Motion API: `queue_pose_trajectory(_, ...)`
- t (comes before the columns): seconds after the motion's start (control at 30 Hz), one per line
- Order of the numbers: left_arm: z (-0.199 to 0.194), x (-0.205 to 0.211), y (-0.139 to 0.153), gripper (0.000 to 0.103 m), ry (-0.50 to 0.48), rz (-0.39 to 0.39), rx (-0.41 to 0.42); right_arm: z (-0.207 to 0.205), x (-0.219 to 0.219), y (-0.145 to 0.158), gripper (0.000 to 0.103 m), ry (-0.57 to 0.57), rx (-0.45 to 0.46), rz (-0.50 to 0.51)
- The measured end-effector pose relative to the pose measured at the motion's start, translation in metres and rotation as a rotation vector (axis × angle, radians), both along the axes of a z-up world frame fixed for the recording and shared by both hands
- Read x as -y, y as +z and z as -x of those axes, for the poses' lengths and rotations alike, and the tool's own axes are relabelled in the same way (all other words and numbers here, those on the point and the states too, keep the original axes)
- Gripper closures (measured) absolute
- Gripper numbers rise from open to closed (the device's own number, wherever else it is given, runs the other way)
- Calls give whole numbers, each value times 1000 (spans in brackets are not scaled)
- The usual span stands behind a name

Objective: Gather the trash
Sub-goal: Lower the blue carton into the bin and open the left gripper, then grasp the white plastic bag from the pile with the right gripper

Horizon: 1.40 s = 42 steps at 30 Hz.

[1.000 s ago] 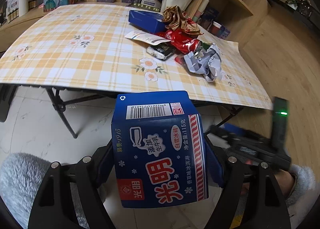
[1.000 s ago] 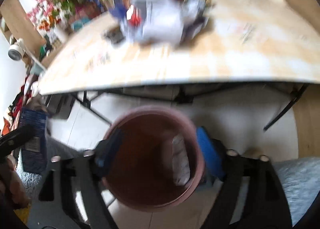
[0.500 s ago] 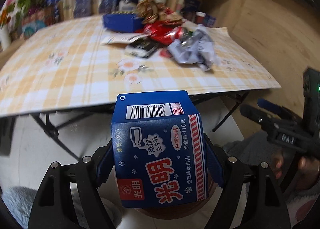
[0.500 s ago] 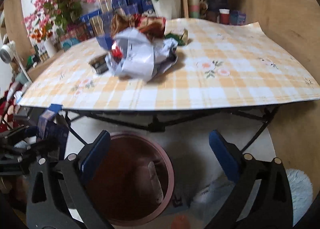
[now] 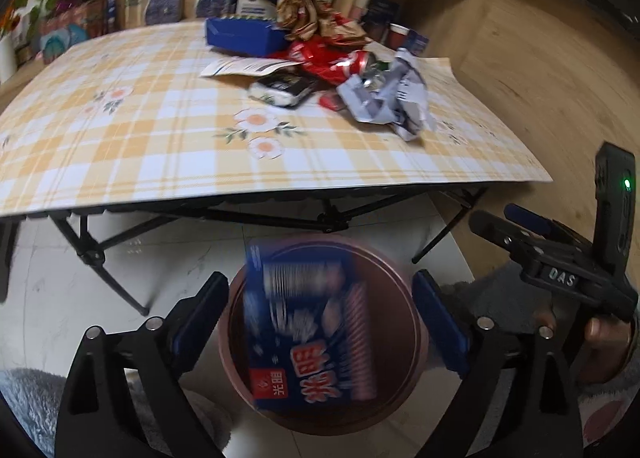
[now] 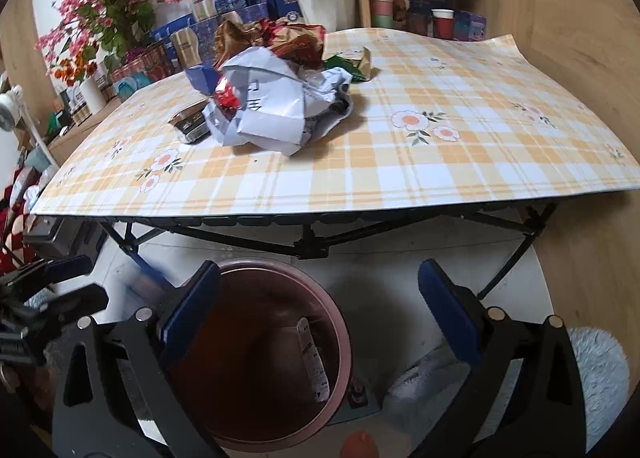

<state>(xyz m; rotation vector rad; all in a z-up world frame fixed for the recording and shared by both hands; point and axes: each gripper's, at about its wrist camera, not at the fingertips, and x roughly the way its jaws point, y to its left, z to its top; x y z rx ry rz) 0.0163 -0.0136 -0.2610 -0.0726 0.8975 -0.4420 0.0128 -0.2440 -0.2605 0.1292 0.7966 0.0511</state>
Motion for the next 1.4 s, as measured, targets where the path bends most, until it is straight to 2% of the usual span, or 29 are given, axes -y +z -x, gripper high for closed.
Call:
queue_pose_trajectory(0.13,2,2,3,12,3,-11,23,0,5,1,6,-37,-1,-4)
queue_pose_trajectory(0.2,2,-2,6,12,34,-22,42,-3,12,4,6,-45,-3,-52)
queue_pose_trajectory(0.3,5,-11,17,12,116,-51,96,-8,29,15,6,-59,19,-161)
queue_pose_trajectory(0.4,9,-21,29,10,186,-64,160,-14,37,30,6,-50,65,-175)
queue_pose_trajectory(0.5,10,-31,39,9,247,-57,205,-29,33,49,6,-4,121,-104)
queue_pose_trajectory(0.6,9,-35,41,9,281,-71,217,-50,24,59,6,57,126,-42)
queue_pose_trajectory(0.73,6,-35,37,9,276,-95,200,-78,-2,68,6,136,188,133)
queue_pose_trajectory(0.8,4,-33,35,9,269,-107,193,-92,-12,68,6,161,200,170)
queue_pose_trajectory(0.87,2,-32,33,9,265,-117,188,-105,-18,68,8,202,194,157)
queue_pose_trajectory(0.9,1,-33,32,9,265,-119,186,-114,-22,67,10,227,190,155)
queue_pose_trajectory(0.97,-1,-33,30,9,269,-122,180,-124,-29,66,22,251,185,163)
queue_pose_trajectory(1.13,-10,-40,22,9,294,-118,130,-150,-33,52,24,253,78,31)
queue_pose_trajectory(1.2,-13,-44,19,9,314,-111,111,-151,-35,44,35,247,54,55)
queue_pose_trajectory(1.23,-14,-46,18,9,321,-107,101,-149,-36,42,53,251,49,62)
queue_pose_trajectory(1.33,-18,-50,17,9,322,-77,59,-135,-28,47,60,232,75,26)
queue_pose_trajectory(1.4,-26,-53,18,9,295,-15,7,-122,-17,59,61,198,120,-17)
